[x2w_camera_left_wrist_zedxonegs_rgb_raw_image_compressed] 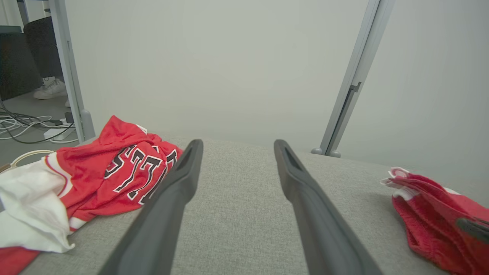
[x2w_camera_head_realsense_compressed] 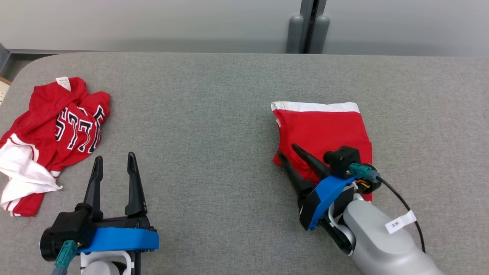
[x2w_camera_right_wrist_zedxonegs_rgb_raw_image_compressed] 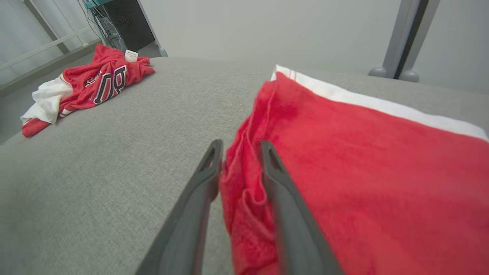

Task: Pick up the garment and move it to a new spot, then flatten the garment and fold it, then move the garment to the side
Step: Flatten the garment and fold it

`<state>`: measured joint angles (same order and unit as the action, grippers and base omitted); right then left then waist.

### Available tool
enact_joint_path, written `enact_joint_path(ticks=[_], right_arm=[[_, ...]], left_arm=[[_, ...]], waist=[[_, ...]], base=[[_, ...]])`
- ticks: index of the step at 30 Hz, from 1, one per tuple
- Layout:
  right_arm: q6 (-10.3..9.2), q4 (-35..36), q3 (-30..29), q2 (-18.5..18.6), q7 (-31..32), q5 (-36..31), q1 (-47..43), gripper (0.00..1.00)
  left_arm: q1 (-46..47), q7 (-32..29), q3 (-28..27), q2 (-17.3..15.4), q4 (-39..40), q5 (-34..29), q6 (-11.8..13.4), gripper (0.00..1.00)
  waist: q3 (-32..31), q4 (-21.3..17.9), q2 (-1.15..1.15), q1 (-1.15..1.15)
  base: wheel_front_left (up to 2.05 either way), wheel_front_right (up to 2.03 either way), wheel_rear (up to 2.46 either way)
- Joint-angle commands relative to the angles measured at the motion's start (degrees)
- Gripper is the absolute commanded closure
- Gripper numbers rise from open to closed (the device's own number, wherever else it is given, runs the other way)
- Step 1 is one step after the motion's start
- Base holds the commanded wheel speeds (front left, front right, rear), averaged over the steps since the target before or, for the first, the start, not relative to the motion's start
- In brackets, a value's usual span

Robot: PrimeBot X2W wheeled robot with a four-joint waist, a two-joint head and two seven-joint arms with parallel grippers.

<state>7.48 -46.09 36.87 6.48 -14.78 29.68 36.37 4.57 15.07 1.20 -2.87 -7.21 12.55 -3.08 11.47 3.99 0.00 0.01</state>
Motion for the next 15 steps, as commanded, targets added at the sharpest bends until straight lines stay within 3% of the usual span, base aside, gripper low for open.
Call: enact_joint_path(ticks=[1, 7, 15], right_arm=[[0.03, 0.95, 0.41, 0.04, -0.43, -0.54, -1.25, 0.0], [0.03, 8.54, -3.07, 1.88, -0.47, -3.42, -5.11, 0.0], [0.03, 20.62, -13.52, 3.77, -0.49, -9.15, -13.41, 0.0]], left_arm=[[-0.03, 0.15, 0.11, -0.04, 0.19, 0.03, 0.08, 0.0], [-0.5, 0.15, -0.25, -0.03, 0.14, -0.63, -0.11, 0.0], [-0.87, 0.15, -0.93, -0.05, -0.58, -1.72, -0.62, 0.0]], waist=[[-0.2, -0.32, 0.0, -0.01], [-1.2, -2.29, 0.0, -0.01], [-2.88, -6.06, 0.0, -0.01]], base=[[0.0, 0.0, 0.0], [0.0, 0.0, 0.0], [0.0, 0.0, 0.0]])
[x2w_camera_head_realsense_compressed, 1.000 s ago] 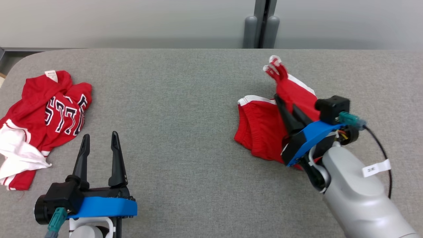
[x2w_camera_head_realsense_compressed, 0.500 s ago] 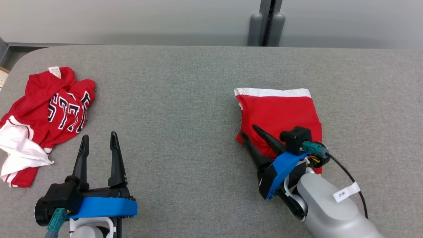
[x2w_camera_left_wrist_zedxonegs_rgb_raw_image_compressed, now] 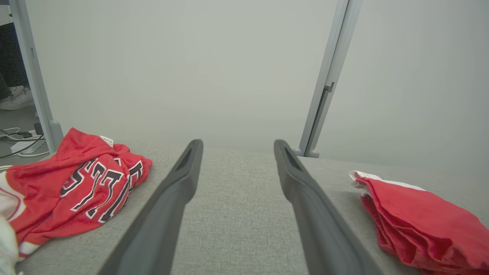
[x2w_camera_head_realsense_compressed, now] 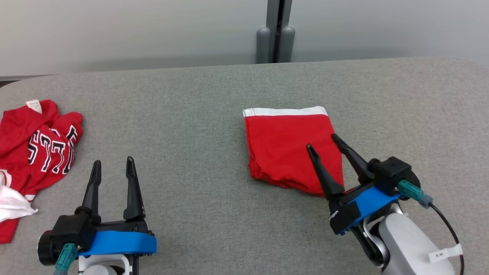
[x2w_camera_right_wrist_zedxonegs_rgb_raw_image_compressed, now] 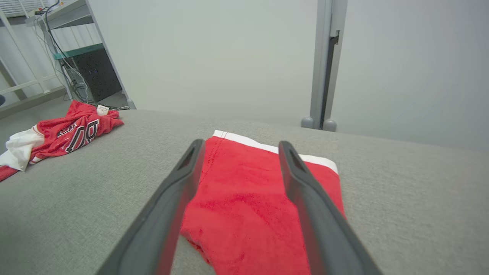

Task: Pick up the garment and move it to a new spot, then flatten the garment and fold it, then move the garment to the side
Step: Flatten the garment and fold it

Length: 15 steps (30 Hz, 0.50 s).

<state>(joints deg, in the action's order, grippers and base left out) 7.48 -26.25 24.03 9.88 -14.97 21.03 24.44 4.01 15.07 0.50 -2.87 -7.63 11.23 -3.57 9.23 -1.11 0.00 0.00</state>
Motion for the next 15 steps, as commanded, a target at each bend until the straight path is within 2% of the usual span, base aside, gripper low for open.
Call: enact_joint_path(ticks=[1, 7, 15], right_arm=[[0.02, 2.05, -2.25, 0.44, -0.31, -1.09, -2.53, 0.0], [0.03, 8.06, -10.25, -0.09, -0.3, -4.92, -8.7, 0.0], [0.03, 12.92, -16.64, -2.31, -0.28, -10.17, -15.18, 0.0]], left_arm=[[-0.38, 0.15, -0.35, -0.04, -0.18, -0.57, -0.18, 0.0], [-1.4, 0.16, -1.18, -0.04, -0.98, -2.02, -0.01, 0.0], [-3.72, 0.15, -2.17, -0.04, -1.32, -3.99, 0.69, 0.0]], waist=[[-0.9, -1.46, 0.0, 0.0], [-2.39, -3.83, 0.0, 0.0], [-4.2, -4.93, 0.0, 0.0]], base=[[0.0, 0.0, 0.0], [0.0, 0.0, 0.0], [0.0, 0.0, 0.0]])
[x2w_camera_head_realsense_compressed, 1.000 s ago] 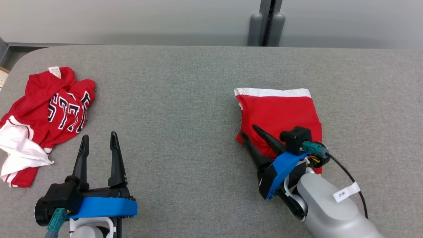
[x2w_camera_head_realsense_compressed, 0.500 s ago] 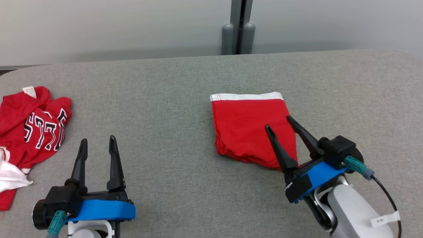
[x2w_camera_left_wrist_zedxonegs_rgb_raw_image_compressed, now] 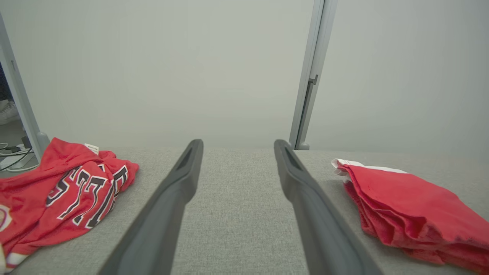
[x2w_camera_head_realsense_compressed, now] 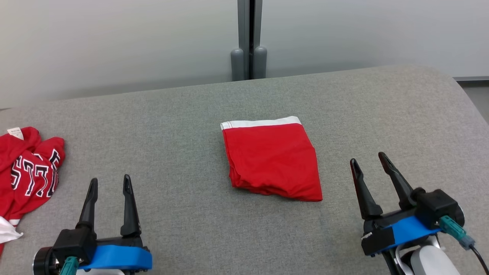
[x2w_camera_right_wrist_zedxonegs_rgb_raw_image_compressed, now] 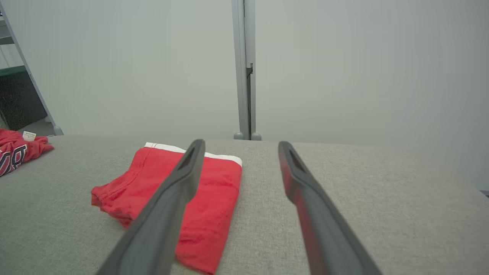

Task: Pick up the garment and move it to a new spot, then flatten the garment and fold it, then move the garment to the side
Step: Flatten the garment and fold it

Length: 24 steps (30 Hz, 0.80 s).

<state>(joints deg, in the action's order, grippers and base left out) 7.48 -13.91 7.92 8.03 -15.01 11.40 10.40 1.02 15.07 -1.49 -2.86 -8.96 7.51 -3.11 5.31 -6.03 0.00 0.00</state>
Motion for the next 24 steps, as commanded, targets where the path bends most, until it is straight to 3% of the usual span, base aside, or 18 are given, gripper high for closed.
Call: enact_joint_path(ticks=[1, 12, 24], right_arm=[[0.02, 0.96, -1.17, -0.84, -0.24, -0.81, -1.83, 0.0], [0.02, 4.52, -6.34, -3.99, -0.15, -4.09, -8.12, 0.0], [0.03, 6.4, -7.04, -5.03, 1.63, -4.34, -10.37, 0.0]], left_arm=[[-1.11, 0.15, -0.11, -0.05, 0.07, -0.45, 0.53, 0.0], [-3.19, 0.15, -0.23, -0.12, -0.62, -1.66, 0.34, 0.0], [-3.19, 0.15, -0.21, -0.39, -1.18, -2.72, 0.39, 0.0]], waist=[[-0.48, 0.06, 0.0, 0.0], [-2.21, 2.64, 0.0, 0.0], [-2.51, 3.83, 0.0, 0.0]], base=[[0.0, 0.0, 0.0], [0.0, 0.0, 0.0], [0.0, 0.0, 0.0]])
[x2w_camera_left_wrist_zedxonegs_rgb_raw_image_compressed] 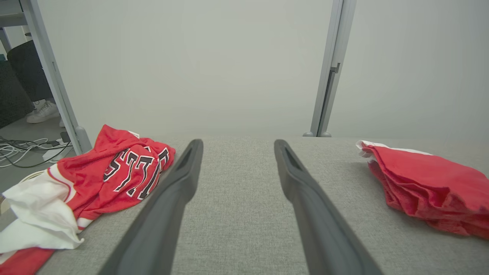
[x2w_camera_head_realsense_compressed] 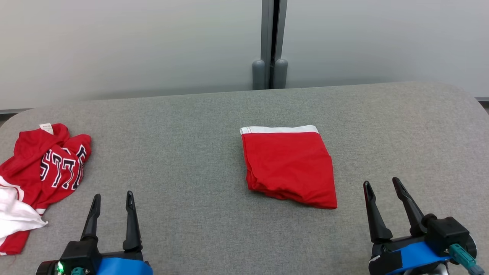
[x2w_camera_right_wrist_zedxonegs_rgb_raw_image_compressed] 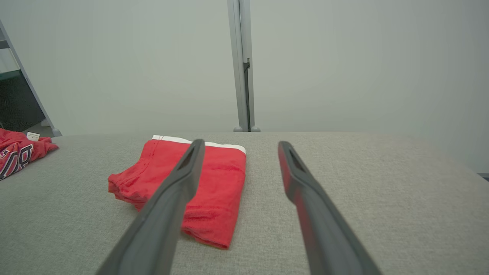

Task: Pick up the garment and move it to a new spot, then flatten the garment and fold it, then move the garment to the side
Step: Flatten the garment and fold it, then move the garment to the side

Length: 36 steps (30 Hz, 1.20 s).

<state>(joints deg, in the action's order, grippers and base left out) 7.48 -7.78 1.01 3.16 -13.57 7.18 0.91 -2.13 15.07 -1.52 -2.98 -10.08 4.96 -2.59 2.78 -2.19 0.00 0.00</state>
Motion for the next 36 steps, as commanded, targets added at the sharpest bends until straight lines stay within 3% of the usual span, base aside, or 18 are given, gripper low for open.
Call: enact_joint_path(ticks=[1, 14, 24, 36], right_arm=[[0.03, 0.32, -0.15, -0.19, 0.17, -0.14, -0.92, 0.0], [0.03, -0.73, -0.09, -0.31, 0.27, 0.83, 0.15, 0.0], [0.03, -2.8, 0.74, 1.1, 2.36, -0.86, 11.02, 0.0], [0.02, -16.23, 0.24, 3.79, 8.63, -1.88, 26.2, 0.0]], left_arm=[[0.07, 0.15, -0.23, -0.27, -0.07, -0.19, -0.14, 0.0], [0.6, 0.15, -0.7, -0.22, -0.05, -0.02, -0.21, 0.0], [2.37, 0.15, 0.06, -0.15, 0.5, -0.25, -0.3, 0.0], [5.33, 0.15, 1.73, -0.03, 0.38, 0.23, -0.38, 0.0]], waist=[[0.05, 0.03, 0.0, 0.0], [0.51, -0.12, 0.0, 0.0], [2.85, 0.69, 0.0, 0.0], [8.19, 3.91, 0.0, 0.0]], base=[[0.0, 0.0, 0.0], [0.0, 0.0, 0.0], [0.0, 0.0, 0.0], [0.0, 0.0, 0.0]])
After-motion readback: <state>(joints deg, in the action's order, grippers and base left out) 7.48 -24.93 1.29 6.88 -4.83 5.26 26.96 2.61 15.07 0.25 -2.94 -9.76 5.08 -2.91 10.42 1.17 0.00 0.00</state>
